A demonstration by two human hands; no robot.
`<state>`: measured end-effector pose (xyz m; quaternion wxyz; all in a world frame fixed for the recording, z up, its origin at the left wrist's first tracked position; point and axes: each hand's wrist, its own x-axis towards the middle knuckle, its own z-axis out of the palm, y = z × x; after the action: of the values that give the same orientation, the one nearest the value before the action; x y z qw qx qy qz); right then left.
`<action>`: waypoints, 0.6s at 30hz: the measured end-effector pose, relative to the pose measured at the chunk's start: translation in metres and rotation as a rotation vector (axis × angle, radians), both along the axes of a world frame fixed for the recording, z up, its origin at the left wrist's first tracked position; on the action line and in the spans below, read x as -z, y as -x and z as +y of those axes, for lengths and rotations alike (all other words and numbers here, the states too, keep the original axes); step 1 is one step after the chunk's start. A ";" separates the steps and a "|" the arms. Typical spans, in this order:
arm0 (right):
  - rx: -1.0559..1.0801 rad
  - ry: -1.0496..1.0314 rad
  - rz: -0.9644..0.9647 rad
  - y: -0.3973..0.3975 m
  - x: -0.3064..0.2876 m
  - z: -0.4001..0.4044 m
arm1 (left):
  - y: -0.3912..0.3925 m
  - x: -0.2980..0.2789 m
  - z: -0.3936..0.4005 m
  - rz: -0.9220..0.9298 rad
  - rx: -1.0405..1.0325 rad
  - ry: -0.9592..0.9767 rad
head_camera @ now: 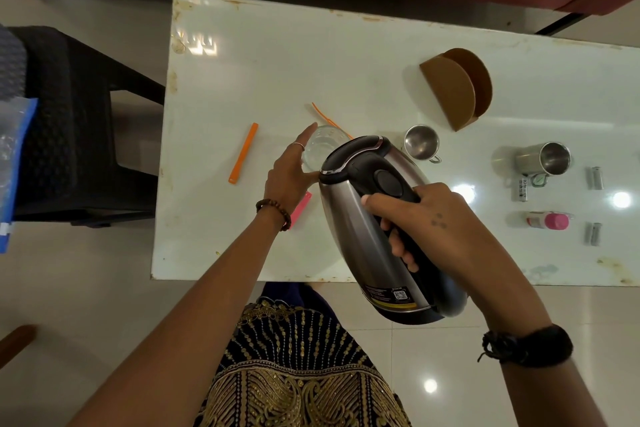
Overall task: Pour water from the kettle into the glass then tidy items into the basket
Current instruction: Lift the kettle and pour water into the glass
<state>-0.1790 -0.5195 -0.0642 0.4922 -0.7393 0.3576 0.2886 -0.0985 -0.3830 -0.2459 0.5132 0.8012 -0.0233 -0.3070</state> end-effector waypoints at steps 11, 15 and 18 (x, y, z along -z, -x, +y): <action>-0.011 0.004 -0.005 0.004 0.002 0.000 | -0.001 0.008 0.001 -0.009 0.004 0.007; -0.006 0.007 -0.002 0.005 0.003 0.000 | -0.001 0.007 0.002 -0.004 0.002 0.019; -0.002 0.012 0.004 0.006 0.003 0.001 | 0.000 0.004 0.001 -0.009 0.009 0.007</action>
<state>-0.1852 -0.5188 -0.0676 0.4869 -0.7420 0.3595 0.2882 -0.0982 -0.3815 -0.2494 0.5143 0.8007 -0.0304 -0.3056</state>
